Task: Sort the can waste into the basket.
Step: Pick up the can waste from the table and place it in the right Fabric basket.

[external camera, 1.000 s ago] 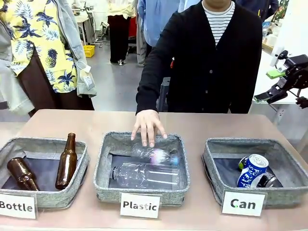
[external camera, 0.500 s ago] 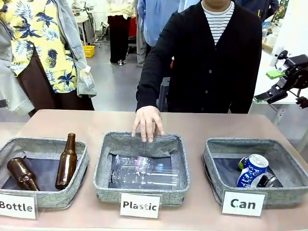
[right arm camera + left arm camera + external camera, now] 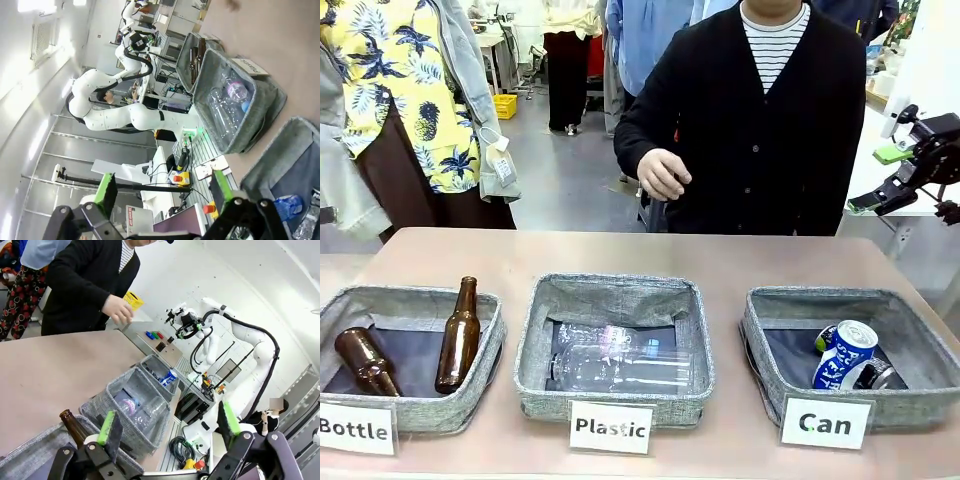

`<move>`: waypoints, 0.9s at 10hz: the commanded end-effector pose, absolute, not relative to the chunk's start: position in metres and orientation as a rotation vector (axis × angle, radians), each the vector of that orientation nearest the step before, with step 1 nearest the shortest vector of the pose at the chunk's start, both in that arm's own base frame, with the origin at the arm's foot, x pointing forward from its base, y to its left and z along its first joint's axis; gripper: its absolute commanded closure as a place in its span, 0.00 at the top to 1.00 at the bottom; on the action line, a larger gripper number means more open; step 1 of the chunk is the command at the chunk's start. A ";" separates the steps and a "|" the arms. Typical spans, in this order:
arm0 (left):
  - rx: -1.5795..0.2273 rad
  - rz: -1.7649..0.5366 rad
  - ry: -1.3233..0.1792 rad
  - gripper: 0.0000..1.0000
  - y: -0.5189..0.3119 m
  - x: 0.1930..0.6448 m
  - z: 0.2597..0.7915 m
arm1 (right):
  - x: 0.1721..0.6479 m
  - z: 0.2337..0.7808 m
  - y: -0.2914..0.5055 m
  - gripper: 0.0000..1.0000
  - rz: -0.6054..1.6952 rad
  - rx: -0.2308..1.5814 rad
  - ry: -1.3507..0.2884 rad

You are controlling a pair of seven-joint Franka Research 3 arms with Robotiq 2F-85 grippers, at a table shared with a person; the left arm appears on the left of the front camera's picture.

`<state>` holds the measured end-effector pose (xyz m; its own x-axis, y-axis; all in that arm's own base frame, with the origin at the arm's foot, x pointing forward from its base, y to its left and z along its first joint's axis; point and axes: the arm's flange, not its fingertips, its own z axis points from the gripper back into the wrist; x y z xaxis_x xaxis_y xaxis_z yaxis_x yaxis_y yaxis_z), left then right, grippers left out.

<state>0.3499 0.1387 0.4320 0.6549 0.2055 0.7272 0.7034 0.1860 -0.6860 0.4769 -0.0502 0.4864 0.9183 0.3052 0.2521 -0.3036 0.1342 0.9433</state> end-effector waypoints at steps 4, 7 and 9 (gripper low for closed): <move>-1.369 -0.405 -0.828 1.00 0.138 0.347 0.432 | 0.474 0.486 -0.048 1.00 0.448 1.350 0.003; -1.369 -0.405 -0.828 1.00 0.138 0.347 0.432 | 0.474 0.486 -0.048 1.00 0.448 1.350 0.003; -1.369 -0.405 -0.828 1.00 0.138 0.347 0.432 | 0.474 0.486 -0.048 1.00 0.448 1.350 0.003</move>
